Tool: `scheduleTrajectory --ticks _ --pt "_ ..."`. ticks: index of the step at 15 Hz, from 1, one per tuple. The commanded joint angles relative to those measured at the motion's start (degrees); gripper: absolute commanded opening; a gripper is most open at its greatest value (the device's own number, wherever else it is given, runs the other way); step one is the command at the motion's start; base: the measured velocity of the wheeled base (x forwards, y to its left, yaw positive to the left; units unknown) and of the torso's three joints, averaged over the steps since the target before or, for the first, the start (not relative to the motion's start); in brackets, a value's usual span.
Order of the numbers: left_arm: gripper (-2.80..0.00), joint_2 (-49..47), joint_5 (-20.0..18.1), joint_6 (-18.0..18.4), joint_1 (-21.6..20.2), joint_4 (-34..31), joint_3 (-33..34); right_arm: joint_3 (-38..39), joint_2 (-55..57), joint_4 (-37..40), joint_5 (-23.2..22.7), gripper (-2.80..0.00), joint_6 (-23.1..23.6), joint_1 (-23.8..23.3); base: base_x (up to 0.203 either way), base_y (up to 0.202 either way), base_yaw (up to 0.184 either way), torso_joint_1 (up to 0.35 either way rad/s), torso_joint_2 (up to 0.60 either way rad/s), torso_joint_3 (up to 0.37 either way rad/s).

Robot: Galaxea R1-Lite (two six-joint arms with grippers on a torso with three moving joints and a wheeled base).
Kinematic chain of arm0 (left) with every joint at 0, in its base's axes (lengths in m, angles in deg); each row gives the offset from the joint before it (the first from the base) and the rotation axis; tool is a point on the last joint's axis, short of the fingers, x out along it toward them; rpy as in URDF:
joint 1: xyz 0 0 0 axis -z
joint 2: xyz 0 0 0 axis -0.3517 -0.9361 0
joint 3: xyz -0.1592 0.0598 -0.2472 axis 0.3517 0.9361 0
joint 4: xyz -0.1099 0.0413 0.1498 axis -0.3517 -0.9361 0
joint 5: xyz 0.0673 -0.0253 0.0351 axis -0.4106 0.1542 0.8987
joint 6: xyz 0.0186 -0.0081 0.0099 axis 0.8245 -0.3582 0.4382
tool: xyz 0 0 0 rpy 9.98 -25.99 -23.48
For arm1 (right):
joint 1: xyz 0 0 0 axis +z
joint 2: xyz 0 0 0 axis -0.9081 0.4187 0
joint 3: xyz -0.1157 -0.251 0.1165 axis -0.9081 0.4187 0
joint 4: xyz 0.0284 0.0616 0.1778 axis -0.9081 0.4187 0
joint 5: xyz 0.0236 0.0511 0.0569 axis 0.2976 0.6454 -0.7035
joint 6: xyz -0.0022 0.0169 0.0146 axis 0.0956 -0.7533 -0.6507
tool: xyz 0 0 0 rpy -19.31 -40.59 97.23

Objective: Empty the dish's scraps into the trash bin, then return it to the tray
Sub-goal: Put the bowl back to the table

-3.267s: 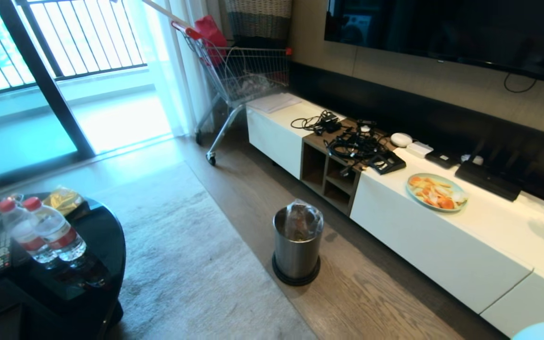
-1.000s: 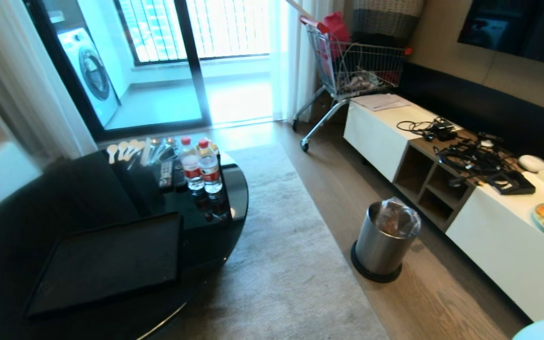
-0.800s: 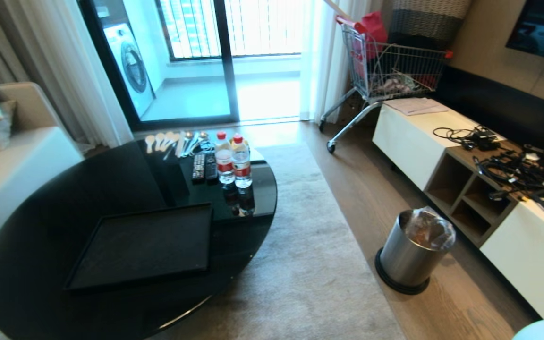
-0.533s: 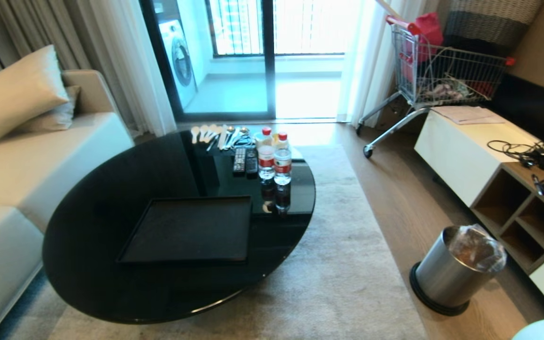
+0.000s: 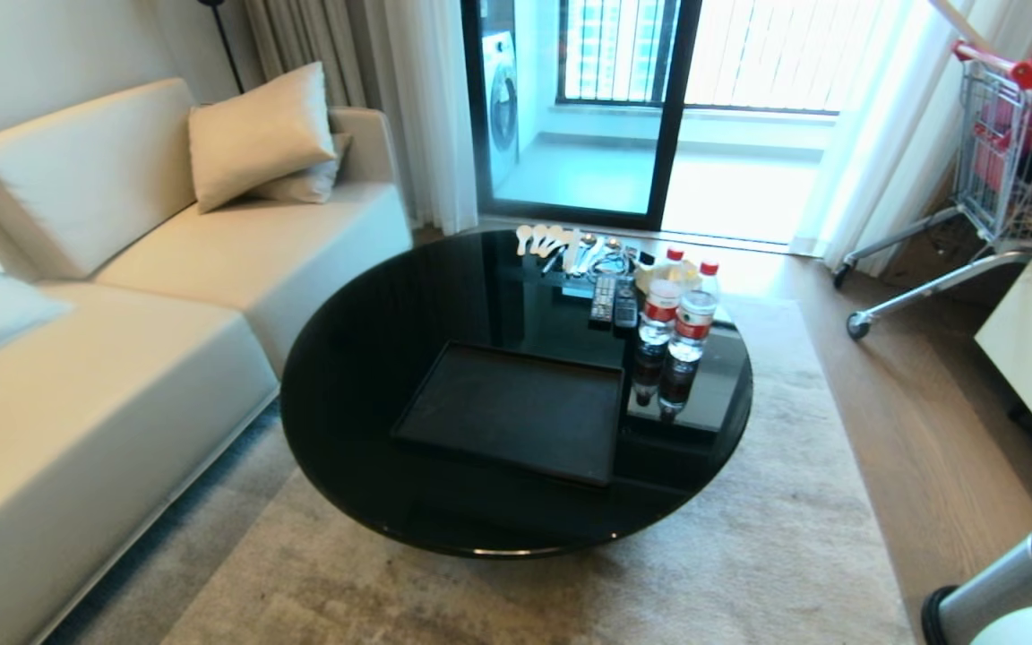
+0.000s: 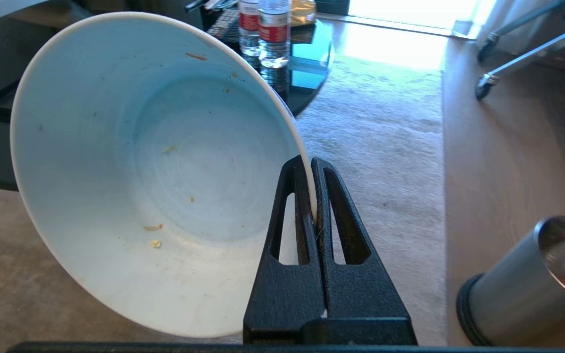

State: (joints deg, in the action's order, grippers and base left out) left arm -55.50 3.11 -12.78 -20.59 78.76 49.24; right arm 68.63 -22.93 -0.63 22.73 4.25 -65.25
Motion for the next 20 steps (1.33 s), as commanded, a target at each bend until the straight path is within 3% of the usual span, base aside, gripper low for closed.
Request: scheduleTrajectory --ticks 1,9,20 --pt "-2.8 0.0 0.0 -0.1 0.0 0.0 0.0 0.0 0.1 0.0 0.0 -2.8 0.0 0.0 0.0 -0.005 0.118 0.0 0.01 0.005" --pt "-2.8 0.0 0.0 -0.1 0.0 0.0 0.0 0.0 0.1 -0.1 -0.1 -2.8 -0.1 0.0 0.011 -0.001 0.009 0.0 0.0 0.001" --pt "-2.8 0.0 0.1 -0.1 0.0 0.0 0.0 0.0 0.1 0.0 0.0 -2.8 0.0 0.0 0.162 0.0 0.001 0.004 0.0 0.001"
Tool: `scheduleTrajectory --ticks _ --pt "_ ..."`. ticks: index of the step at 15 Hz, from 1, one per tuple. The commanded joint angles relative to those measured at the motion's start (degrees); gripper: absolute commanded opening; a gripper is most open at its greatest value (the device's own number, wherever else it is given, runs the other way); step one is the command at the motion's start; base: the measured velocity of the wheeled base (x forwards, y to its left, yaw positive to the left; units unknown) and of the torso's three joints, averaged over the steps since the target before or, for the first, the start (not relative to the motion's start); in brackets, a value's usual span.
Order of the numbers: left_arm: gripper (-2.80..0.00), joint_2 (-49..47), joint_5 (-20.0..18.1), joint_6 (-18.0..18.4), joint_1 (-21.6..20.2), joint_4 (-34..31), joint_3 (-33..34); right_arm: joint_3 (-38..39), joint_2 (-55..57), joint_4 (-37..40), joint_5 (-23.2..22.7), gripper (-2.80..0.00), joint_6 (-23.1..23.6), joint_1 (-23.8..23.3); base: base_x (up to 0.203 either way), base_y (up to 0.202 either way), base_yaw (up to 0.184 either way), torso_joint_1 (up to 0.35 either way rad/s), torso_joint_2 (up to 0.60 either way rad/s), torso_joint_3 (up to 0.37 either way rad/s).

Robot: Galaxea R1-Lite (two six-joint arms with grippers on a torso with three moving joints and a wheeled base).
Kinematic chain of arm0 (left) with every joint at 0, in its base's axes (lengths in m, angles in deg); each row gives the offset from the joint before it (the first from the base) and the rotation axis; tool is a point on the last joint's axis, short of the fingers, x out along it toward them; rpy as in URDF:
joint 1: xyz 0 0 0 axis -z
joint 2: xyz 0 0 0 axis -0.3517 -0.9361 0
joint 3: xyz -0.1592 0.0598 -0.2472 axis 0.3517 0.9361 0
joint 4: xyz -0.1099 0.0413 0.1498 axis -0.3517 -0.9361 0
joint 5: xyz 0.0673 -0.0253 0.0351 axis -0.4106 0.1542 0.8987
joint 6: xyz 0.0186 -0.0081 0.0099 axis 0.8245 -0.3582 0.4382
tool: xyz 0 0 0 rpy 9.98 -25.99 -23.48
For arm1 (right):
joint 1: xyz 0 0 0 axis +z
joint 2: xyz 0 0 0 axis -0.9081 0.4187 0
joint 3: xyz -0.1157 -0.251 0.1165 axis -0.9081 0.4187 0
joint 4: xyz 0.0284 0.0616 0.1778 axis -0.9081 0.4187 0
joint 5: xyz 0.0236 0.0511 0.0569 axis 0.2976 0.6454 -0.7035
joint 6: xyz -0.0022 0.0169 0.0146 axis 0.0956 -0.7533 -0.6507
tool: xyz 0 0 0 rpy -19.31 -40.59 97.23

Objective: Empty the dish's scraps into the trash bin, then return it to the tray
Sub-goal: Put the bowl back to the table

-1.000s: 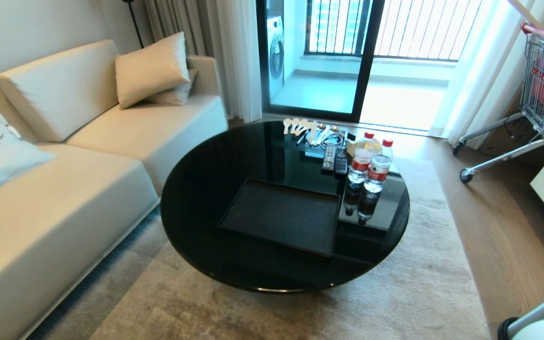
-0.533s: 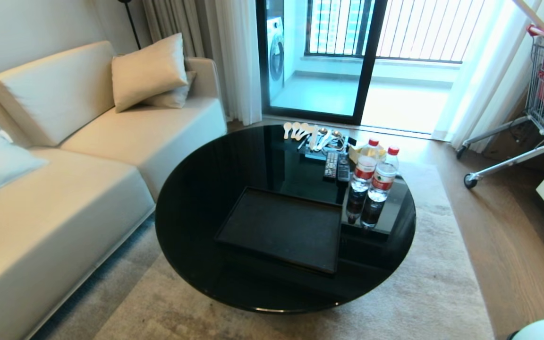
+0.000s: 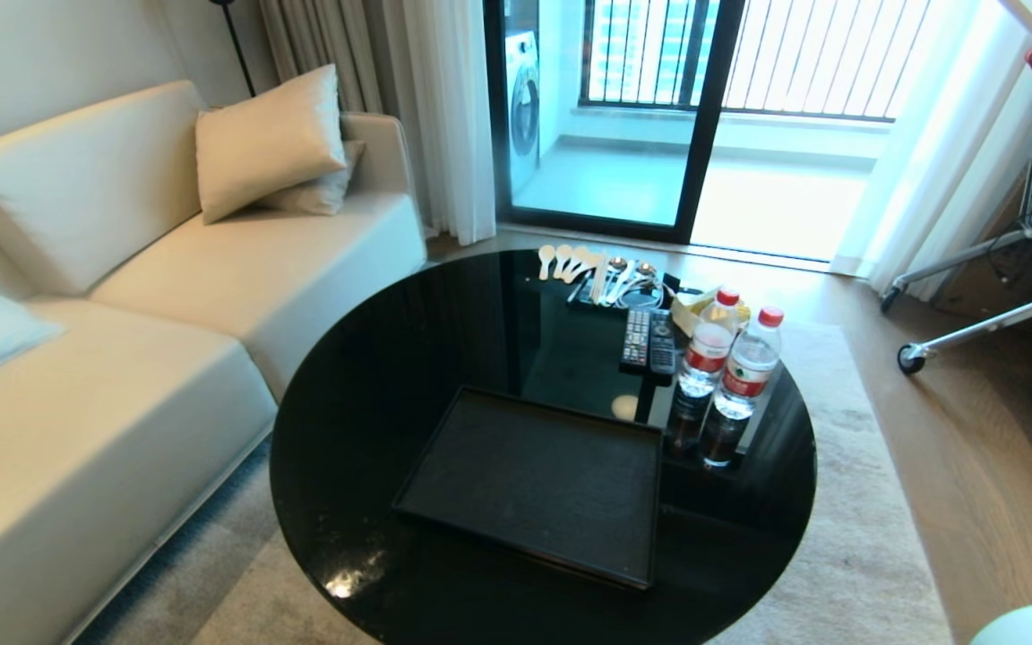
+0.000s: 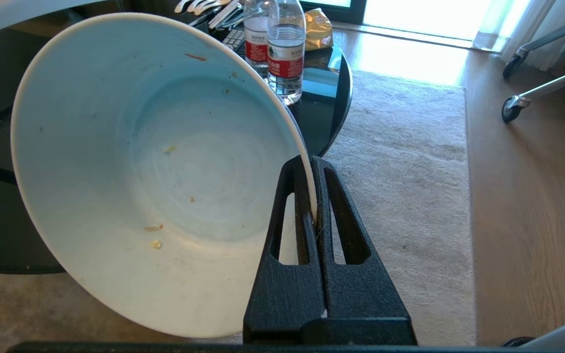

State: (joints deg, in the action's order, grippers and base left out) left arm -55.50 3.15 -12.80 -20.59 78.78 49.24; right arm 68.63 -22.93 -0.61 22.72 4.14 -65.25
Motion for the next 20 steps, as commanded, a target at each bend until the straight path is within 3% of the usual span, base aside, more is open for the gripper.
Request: scheduleTrajectory --ticks 1,3,5,10,16,18,20 --pt "-2.8 0.0 0.0 0.0 0.0 0.0 0.0 0.0 0.1 -0.2 0.1 -2.8 0.8 0.0 0.0 0.0 0.0 0.0 0.0 0.0" --pt "-2.8 0.0 0.0 0.0 0.0 0.0 0.0 -1.5 0.1 0.1 -2.0 -2.8 4.5 0.1 0.0 0.0 0.0 0.0 0.0 0.0" --pt "-2.8 0.0 0.0 0.0 0.0 0.0 0.0 -6.9 0.9 2.2 -8.5 -2.8 5.4 0.1 0.0 0.0 0.0 0.0 0.0 0.0" --pt "-2.8 0.0 0.0 0.1 0.0 0.0 0.0 -15.8 19.5 8.1 -21.1 -2.8 16.4 0.1 0.0 0.0 0.0 0.0 0.0 0.0" --pt "-2.8 0.0 0.0 0.0 0.0 0.0 0.0 -23.8 54.1 0.4 -23.6 -2.8 21.8 0.6 0.0 0.0 0.0 0.0 0.0 0.0" --pt "-2.8 0.0 0.0 0.0 0.0 0.0 0.0 -28.9 66.8 -3.4 -22.0 -2.8 22.2 2.8 0.0 0.0 0.0 0.0 0.0 0.0" --pt "-2.8 0.0 0.0 0.1 0.0 0.0 0.0 -34.9 79.0 -7.7 -18.0 -2.8 21.1 8.0 0.0 0.0 0.0 0.0 0.0 0.0"
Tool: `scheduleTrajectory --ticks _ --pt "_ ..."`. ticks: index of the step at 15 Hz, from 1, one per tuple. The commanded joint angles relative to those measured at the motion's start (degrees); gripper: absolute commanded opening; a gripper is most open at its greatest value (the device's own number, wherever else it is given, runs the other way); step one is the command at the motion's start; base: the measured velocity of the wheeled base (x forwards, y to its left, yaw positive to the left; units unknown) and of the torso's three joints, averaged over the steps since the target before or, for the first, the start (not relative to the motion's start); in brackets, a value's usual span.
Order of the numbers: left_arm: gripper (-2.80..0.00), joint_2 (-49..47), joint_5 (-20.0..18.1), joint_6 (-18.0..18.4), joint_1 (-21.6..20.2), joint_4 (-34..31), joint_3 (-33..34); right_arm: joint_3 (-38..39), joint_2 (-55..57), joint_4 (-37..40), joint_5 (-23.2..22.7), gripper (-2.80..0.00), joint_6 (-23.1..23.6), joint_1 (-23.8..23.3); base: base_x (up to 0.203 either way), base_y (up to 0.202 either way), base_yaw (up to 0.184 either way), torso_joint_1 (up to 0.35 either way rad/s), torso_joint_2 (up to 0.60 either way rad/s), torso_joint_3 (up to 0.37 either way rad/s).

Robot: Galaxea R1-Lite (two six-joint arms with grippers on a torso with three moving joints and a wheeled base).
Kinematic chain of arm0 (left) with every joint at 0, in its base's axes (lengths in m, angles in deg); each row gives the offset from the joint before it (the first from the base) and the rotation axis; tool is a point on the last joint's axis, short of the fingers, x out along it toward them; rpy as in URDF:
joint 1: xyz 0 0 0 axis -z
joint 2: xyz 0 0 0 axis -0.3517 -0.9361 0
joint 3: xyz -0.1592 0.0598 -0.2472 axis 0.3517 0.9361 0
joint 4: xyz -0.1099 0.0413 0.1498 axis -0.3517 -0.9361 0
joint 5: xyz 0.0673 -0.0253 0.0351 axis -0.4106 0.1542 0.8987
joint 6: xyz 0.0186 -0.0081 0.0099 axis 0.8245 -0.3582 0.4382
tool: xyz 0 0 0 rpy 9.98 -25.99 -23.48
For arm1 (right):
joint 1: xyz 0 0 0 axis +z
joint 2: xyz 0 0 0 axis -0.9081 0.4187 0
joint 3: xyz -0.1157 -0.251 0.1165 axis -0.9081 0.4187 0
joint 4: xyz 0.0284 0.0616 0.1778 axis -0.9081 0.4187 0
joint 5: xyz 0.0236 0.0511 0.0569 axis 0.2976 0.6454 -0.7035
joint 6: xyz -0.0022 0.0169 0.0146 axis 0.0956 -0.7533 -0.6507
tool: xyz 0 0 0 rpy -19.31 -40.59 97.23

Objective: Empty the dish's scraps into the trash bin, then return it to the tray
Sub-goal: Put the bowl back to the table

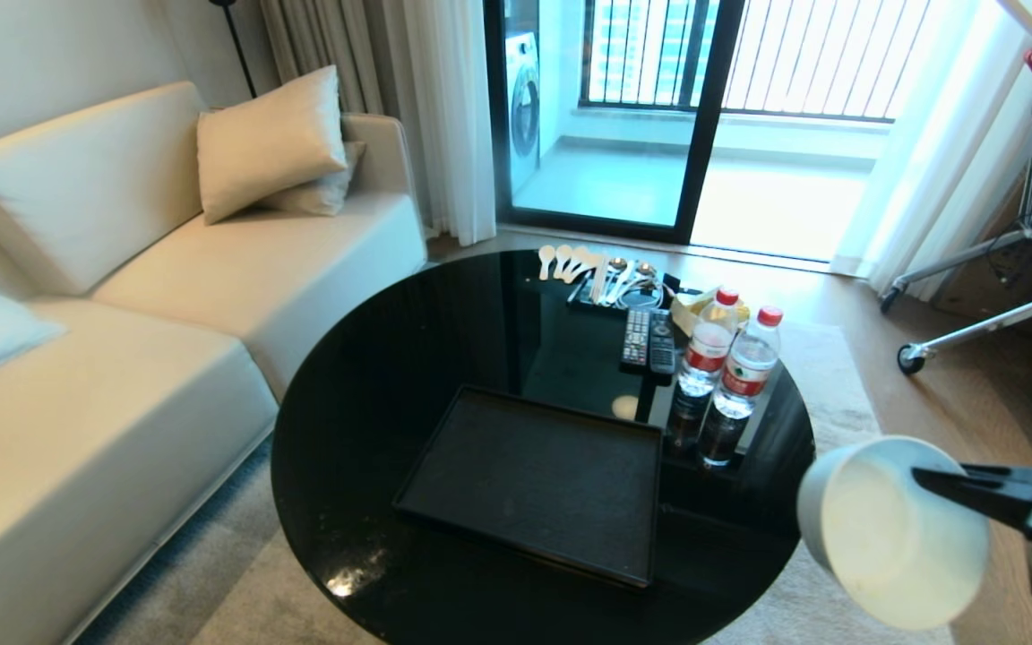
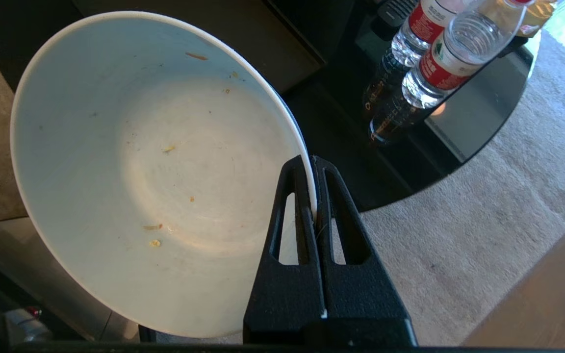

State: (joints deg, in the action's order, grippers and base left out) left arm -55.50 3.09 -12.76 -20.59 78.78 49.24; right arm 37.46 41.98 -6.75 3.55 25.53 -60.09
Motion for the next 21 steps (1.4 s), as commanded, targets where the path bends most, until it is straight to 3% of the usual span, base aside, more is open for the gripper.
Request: scheduleTrajectory --ticks 1,3,6,9,11,21 --pt "-2.8 0.0 0.0 0.0 0.0 0.0 0.0 -6.8 20.3 -3.9 3.7 -2.8 -1.7 6.2 0.0 0.0 0.0 0.0 0.0 0.0" --pt "-2.8 0.0 0.0 -0.1 0.0 0.0 0.0 -12.7 31.1 -8.1 10.2 -2.8 -7.0 13.2 0.0 0.0 0.0 0.0 0.0 0.0" --pt "-2.8 0.0 0.0 0.0 0.0 0.0 0.0 -21.6 43.7 -11.7 21.8 -2.8 -23.2 23.5 0.0 0.0 0.0 0.0 0.0 0.0" --pt "-2.8 0.0 0.0 -0.1 0.0 0.0 0.0 -25.3 51.9 -12.9 31.1 -2.8 -35.3 27.5 0.0 0.0 0.0 0.0 0.0 0.0" --pt "-2.8 0.0 0.0 -0.1 0.0 0.0 0.0 -27.0 55.2 -13.1 33.5 -2.8 -40.4 27.9 0.0 0.0 0.0 0.0 0.0 0.0" --pt "-2.8 0.0 0.0 -0.1 0.0 0.0 0.0 -28.1 62.1 -13.2 33.7 -2.8 -44.8 29.2 0.0 0.0 0.0 0.0 0.0 0.0"
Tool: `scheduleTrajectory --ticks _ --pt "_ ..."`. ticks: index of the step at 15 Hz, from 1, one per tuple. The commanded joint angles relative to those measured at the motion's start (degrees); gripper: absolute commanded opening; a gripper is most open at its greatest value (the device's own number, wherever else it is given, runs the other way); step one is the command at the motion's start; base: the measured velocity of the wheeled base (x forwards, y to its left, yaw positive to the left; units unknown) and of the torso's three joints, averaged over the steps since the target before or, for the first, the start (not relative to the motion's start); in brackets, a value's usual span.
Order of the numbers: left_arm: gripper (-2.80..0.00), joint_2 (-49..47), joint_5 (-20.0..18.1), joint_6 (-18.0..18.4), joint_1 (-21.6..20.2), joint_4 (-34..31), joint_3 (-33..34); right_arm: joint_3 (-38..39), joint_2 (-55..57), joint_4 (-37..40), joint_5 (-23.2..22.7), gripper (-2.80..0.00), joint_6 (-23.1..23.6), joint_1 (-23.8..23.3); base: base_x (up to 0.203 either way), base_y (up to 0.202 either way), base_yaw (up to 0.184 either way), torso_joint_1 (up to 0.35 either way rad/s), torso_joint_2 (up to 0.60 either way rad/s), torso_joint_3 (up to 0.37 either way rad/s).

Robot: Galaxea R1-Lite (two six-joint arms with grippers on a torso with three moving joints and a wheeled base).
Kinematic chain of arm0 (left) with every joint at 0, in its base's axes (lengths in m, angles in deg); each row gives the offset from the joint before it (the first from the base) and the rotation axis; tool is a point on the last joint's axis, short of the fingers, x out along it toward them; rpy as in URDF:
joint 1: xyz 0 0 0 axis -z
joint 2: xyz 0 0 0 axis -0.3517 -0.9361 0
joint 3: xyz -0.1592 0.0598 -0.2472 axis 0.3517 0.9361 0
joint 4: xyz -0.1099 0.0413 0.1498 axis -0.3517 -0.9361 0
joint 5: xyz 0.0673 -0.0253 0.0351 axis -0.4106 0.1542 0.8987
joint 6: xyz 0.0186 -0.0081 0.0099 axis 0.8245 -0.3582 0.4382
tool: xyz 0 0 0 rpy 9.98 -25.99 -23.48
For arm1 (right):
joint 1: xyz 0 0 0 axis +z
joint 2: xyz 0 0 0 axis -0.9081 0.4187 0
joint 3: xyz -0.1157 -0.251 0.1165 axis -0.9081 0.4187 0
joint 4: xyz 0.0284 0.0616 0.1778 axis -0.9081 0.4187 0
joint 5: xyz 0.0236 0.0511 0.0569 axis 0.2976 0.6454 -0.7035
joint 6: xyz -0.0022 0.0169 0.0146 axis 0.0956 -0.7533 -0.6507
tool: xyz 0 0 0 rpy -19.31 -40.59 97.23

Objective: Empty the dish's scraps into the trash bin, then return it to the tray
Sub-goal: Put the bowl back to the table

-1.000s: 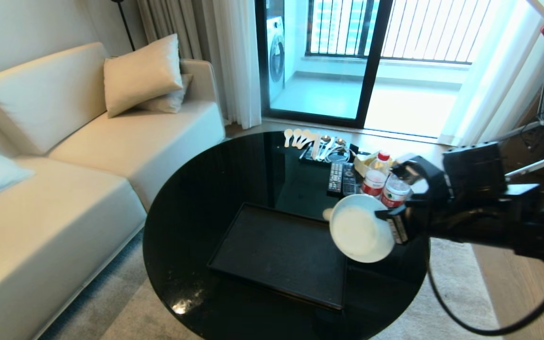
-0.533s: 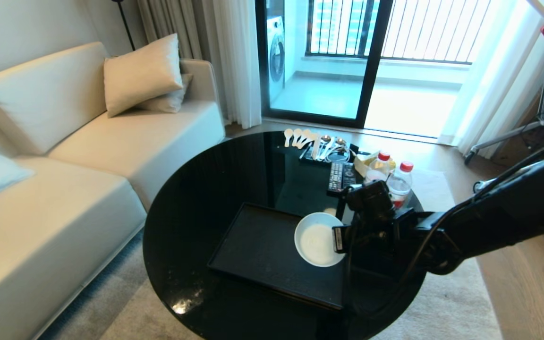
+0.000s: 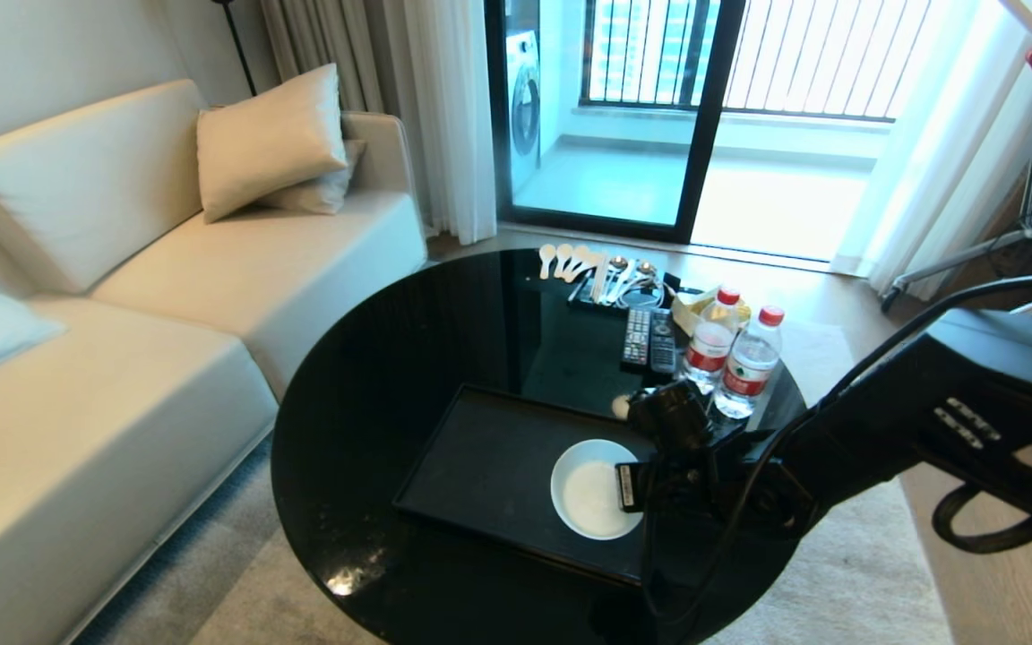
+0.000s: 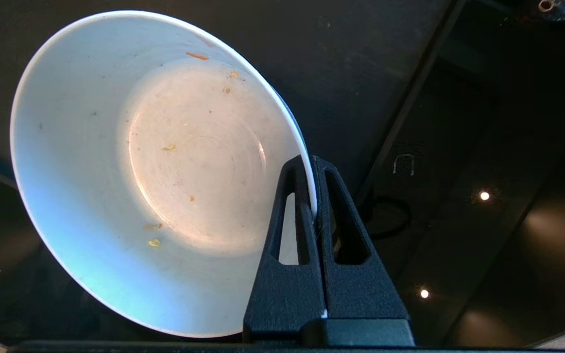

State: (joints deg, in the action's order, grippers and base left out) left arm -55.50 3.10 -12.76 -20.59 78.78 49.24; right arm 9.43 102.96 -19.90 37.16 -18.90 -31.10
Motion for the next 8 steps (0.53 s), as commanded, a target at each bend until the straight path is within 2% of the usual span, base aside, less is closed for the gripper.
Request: scheduleTrajectory --ticks 1,4,8 --pt "-2.8 0.0 0.0 0.0 0.0 0.0 0.0 0.0 1.5 -0.1 0.1 -2.8 -0.6 0.2 0.0 0.0 0.0 0.0 0.0 0.0" --pt "-2.8 0.0 0.0 -0.1 0.0 0.0 0.0 -0.4 3.1 -0.1 0.1 -2.8 -1.9 0.1 0.0 0.0 0.0 0.0 0.0 0.0" --pt "-2.8 0.0 0.0 0.0 0.0 0.0 0.0 -3.2 4.5 0.4 0.0 -2.8 -7.0 0.0 0.0 0.0 0.0 0.0 0.0 0.0"
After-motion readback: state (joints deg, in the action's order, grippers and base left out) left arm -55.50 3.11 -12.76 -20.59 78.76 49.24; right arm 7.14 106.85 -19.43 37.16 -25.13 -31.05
